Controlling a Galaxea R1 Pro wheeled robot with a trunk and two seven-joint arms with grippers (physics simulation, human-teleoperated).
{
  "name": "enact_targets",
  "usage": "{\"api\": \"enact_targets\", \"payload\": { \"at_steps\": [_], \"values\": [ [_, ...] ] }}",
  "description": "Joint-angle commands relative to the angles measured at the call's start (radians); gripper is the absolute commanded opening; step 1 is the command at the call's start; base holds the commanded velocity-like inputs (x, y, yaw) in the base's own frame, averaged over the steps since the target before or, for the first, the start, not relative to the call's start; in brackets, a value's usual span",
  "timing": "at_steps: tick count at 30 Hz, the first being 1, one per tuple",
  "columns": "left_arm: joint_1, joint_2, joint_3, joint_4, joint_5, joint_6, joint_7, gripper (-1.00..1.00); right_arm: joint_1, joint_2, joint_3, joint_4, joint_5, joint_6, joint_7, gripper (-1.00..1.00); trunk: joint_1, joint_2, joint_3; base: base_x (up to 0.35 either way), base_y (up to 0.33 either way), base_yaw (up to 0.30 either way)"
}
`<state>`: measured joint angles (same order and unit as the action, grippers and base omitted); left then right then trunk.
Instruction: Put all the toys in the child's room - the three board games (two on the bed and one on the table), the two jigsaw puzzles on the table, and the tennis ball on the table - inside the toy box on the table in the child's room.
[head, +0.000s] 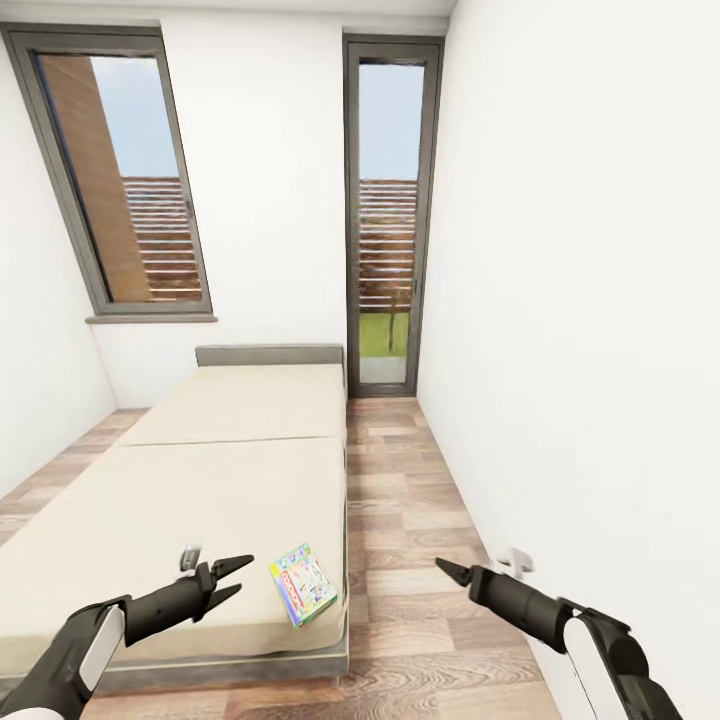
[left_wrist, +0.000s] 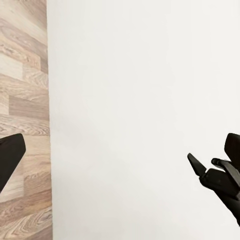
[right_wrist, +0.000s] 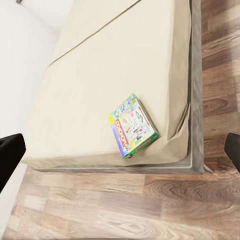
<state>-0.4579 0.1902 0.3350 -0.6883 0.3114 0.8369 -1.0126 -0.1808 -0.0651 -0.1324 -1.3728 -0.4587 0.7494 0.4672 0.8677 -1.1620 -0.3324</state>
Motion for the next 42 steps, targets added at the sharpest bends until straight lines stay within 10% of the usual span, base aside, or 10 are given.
{"api": "enact_targets", "payload": {
  "at_steps": [1,21,42],
  "values": [
    [-0.001,-0.004,0.001,0.0,0.002,0.0,-0.002,1.0,-0.003,0.004,0.006,0.001,-0.002,0.007,0.002,1.0,0.004,-0.008,-0.004,0.0,0.0,0.0],
    [-0.001,-0.023,0.0,0.006,-0.004,-0.026,-0.003,1.0,-0.012,0.013,0.043,-0.036,-0.008,0.127,0.01,1.0,0.081,-0.148,-0.067,0.0,0.0,0.0],
    [-0.023,-0.013,0.009,-0.002,0.013,0.013,-0.019,1.0,-0.006,0.005,0.039,-0.074,-0.003,0.014,0.009,1.0,0.161,-0.295,-0.133,0.0,0.0,0.0]
  ]
}}
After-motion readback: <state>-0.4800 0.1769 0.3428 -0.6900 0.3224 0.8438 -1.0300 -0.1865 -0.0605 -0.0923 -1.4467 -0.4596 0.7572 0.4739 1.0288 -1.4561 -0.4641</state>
